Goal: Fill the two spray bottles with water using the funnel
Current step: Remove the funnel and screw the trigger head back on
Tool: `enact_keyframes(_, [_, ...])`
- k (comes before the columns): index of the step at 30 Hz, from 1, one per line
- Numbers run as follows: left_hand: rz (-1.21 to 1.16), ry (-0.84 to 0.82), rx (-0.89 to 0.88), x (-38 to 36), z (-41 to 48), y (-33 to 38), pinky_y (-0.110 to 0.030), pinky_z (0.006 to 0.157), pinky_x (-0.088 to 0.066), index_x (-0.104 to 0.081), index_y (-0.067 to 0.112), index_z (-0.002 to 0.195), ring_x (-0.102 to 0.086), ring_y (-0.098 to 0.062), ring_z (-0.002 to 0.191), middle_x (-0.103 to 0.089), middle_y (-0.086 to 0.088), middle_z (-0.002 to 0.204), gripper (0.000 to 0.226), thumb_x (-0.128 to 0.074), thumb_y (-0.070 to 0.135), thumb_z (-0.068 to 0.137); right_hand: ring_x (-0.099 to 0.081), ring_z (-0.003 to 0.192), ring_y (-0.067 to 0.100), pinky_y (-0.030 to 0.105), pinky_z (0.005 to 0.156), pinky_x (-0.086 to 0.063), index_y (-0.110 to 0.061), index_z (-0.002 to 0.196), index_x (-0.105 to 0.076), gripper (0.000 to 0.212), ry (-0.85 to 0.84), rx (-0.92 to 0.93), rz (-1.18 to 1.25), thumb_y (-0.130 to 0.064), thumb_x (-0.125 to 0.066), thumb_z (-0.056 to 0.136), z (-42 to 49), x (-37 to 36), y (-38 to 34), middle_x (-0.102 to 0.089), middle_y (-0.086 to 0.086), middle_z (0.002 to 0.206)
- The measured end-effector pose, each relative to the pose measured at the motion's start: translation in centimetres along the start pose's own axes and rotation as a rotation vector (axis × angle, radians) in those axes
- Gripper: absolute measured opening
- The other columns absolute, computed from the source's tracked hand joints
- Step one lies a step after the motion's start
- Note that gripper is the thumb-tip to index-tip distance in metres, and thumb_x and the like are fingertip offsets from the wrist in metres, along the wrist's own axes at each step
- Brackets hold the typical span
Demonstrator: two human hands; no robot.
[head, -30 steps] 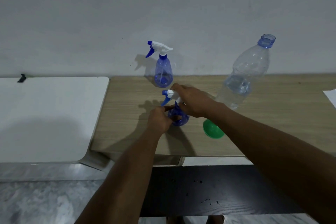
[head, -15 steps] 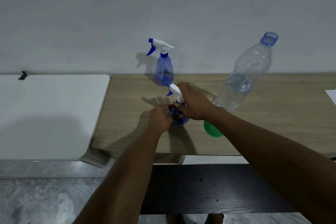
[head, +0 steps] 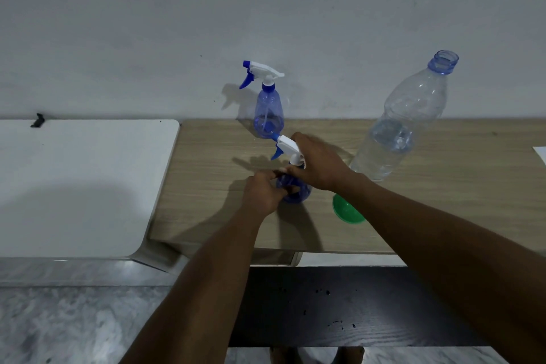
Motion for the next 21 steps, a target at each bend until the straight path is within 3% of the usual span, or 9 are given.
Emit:
enact_keyframes(3, [0.014, 0.003, 0.003, 0.12, 0.01, -0.05, -0.030, 0.073, -0.051, -0.074, 0.027, 0.107, -0.068, -0.018, 0.089, -0.075, 0.000, 0.096, 0.048, -0.090, 0.043, 0.065, -0.048, 0.084, 0.021, 0.034, 0.066, -0.041, -0.013, 0.115, -0.052, 0.064, 0.018, -0.001, -0.061, -0.060, -0.072, 0.077, 0.07, 0.10, 0.22, -0.057, 0.003, 0.101])
enact_keyframes(8, [0.007, -0.004, -0.018, 0.11, -0.03, 0.13, -0.028, 0.084, -0.052, -0.071, 0.028, 0.120, -0.067, -0.014, 0.098, -0.074, 0.004, 0.108, 0.059, -0.090, 0.041, 0.066, -0.052, 0.080, 0.028, 0.033, 0.063, -0.036, -0.009, 0.107, -0.052, 0.039, 0.032, 0.059, -0.003, -0.028, -0.073, 0.079, -0.05, 0.30, -0.23, -0.058, 0.007, 0.096])
enact_keyframes(12, [0.071, 0.007, 0.012, 0.00, 0.01, -0.19, -0.031, 0.074, -0.053, -0.075, 0.025, 0.102, -0.069, -0.020, 0.087, -0.074, -0.001, 0.091, 0.043, -0.089, 0.043, 0.066, -0.052, 0.077, 0.025, 0.032, 0.059, -0.032, -0.012, 0.103, -0.053, 0.048, 0.067, -0.029, -0.079, -0.047, -0.074, 0.079, 0.09, -0.11, 0.24, -0.062, 0.006, 0.092])
enact_keyframes(14, [0.073, 0.011, -0.005, 0.13, -0.08, 0.01, -0.030, 0.074, -0.052, -0.074, 0.026, 0.105, -0.068, -0.017, 0.087, -0.075, 0.001, 0.094, 0.042, -0.088, 0.042, 0.068, -0.049, 0.078, 0.022, 0.034, 0.060, -0.036, -0.013, 0.101, -0.053, 0.052, 0.088, 0.016, -0.058, -0.057, -0.069, 0.078, -0.15, 0.17, -0.12, -0.057, 0.003, 0.091])
enact_keyframes(18, [0.059, 0.014, -0.046, 0.29, -0.30, 0.43, -0.024, 0.078, -0.050, -0.071, 0.031, 0.119, -0.067, -0.011, 0.090, -0.074, 0.007, 0.102, 0.053, -0.089, 0.039, 0.069, -0.051, 0.079, 0.026, 0.038, 0.063, -0.043, -0.011, 0.101, -0.052, 0.035, 0.048, 0.061, 0.000, -0.031, -0.068, 0.079, -0.24, 0.32, -0.17, -0.055, 0.005, 0.091])
enact_keyframes(21, [0.060, 0.013, -0.054, 0.33, -0.38, 0.74, -0.023, 0.080, -0.047, -0.072, 0.027, 0.119, -0.064, -0.010, 0.092, -0.074, 0.005, 0.105, 0.056, -0.089, 0.041, 0.068, -0.053, 0.080, 0.025, 0.033, 0.062, -0.037, -0.012, 0.106, -0.053, 0.045, 0.044, 0.006, -0.046, -0.044, -0.072, 0.081, 0.09, 0.06, 0.27, -0.060, 0.005, 0.094])
Point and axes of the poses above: each hand's wrist, its own z-axis towards the middle knuckle, its own x-axis out of the back of the hand, y = z × x, the point moved 9 cm from there along z, towards the middle knuckle
